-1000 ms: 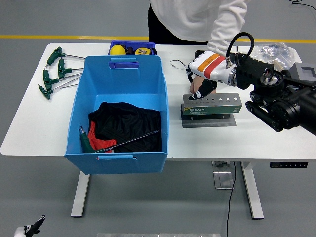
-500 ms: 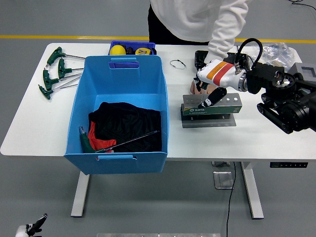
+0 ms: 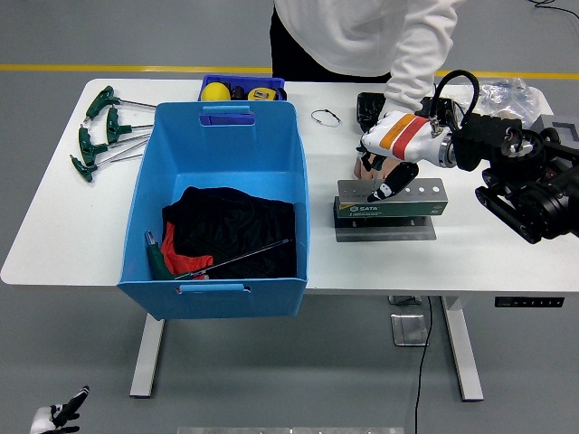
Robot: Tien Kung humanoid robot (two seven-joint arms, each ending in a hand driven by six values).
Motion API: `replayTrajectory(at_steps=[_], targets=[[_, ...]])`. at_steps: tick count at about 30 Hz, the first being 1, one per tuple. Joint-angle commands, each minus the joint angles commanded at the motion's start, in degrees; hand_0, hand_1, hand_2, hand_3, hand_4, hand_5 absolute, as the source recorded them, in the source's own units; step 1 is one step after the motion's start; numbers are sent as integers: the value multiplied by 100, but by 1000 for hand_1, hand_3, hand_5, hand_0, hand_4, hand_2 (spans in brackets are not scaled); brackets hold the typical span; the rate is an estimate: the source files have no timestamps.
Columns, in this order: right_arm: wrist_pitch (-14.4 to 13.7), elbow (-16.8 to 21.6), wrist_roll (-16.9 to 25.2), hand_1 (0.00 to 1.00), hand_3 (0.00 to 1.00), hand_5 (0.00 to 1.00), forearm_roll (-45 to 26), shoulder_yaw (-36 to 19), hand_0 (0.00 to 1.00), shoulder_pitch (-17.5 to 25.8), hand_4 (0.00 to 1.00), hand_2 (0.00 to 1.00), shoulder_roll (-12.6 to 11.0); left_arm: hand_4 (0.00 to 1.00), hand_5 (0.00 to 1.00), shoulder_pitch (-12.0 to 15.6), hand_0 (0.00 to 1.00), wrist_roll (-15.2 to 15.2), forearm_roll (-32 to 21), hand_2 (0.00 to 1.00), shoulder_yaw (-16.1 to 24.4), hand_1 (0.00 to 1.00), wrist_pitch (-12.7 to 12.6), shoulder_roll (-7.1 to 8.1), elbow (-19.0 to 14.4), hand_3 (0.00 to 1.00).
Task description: Lift tool from toolbox,place it in box,lift tool from toolbox,place it in box
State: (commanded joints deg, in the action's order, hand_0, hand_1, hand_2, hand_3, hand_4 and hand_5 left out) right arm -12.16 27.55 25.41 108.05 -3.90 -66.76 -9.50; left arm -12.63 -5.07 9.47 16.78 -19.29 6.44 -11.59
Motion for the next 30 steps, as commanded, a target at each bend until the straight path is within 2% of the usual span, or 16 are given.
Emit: replayTrajectory(at_steps=[8,14,28,29,30], targets=[[331,-24,-63,516,440,602,609,-209,609,-74,998,575,-72,762,706,-116,743,-28,-46,731,-57,658,-16,19,-9,714],[556,-47,-131,502,432,600,767,-315,603,-46,998,566,-95,763,708,-183,742,-87,-112,729,-108,654,-60,30,-14,714],[1063,-19,-163,471,424,600,1210,-596,595,5,998,548,28,763,708,-232,739,-109,-82,727,-99,652,-80,40,-16,712],[1081,-19,-163,415,396,606,1228,-604,544,6,998,487,33,763,708,-230,736,-108,-77,724,-96,651,-81,41,-16,711],[1096,-14,-158,415,396,606,1246,-613,544,7,998,487,38,763,708,-226,736,-106,-71,724,-92,651,-83,43,-15,711]])
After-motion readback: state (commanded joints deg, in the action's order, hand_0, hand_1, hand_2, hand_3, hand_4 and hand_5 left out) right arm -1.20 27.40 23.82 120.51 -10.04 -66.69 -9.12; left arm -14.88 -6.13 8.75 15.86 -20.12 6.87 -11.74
